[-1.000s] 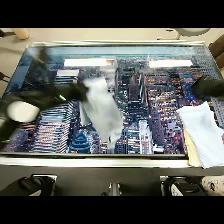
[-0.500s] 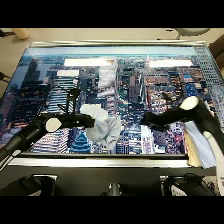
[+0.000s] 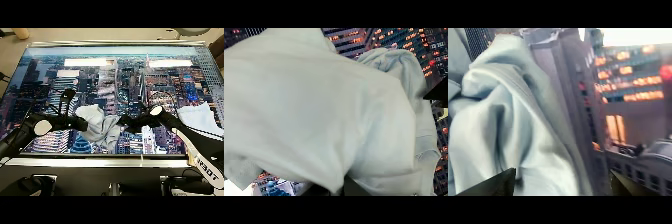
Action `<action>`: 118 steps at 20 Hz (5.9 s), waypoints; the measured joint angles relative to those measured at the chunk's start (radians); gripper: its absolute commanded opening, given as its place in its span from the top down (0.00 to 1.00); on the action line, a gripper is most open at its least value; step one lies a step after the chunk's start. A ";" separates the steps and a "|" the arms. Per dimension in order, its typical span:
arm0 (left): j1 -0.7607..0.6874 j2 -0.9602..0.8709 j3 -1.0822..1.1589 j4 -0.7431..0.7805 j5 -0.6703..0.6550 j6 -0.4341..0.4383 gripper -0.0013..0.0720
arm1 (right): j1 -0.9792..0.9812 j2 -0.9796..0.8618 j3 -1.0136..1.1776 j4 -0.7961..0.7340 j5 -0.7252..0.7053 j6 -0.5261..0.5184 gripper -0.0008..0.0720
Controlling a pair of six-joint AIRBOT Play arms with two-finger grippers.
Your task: Fold the shirts.
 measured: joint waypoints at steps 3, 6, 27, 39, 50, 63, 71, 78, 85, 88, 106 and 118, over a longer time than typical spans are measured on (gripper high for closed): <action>-0.001 0.027 0.000 0.004 -0.005 0.000 0.94 | 0.025 -0.020 -0.001 0.058 -0.040 0.012 0.33; -0.001 0.050 0.000 0.005 -0.006 0.000 0.94 | 0.034 -0.027 -0.001 0.084 -0.066 0.042 0.94; -0.060 0.285 0.628 0.234 -0.187 -0.059 0.94 | 0.039 0.861 0.741 -1.002 0.334 0.380 0.96; -0.127 -0.150 0.321 0.225 -0.120 -0.129 0.53 | 0.037 0.425 0.674 -1.195 0.336 0.413 0.96; 0.248 -0.336 0.373 0.054 -0.413 0.065 0.12 | -0.163 0.124 0.632 -0.966 0.480 0.323 0.26; 0.256 -0.243 -0.056 -0.362 -0.163 0.244 0.30 | -0.371 0.108 0.237 -0.646 0.563 0.128 0.23; 0.240 -0.259 -0.066 -0.381 -0.117 0.257 0.95 | -0.373 0.052 0.089 -0.500 0.419 0.085 0.25; 0.251 -0.141 -0.033 -0.318 -0.148 0.261 0.95 | -0.356 0.008 0.083 -0.425 0.266 0.055 0.97; 0.404 0.101 0.474 -0.006 -0.225 0.201 0.95 | -0.449 0.356 0.489 -0.492 0.256 -0.019 0.96; 0.512 0.178 0.751 0.108 -0.227 0.155 0.95 | -0.494 0.581 0.666 -0.623 0.194 0.025 0.96; 0.566 0.008 0.310 0.009 -0.080 0.080 0.94 | -0.516 0.490 0.577 -0.694 0.578 0.103 0.96; 0.590 -0.370 0.291 -0.150 -0.354 0.150 0.06 | -0.503 0.179 0.418 -0.534 0.557 0.039 0.96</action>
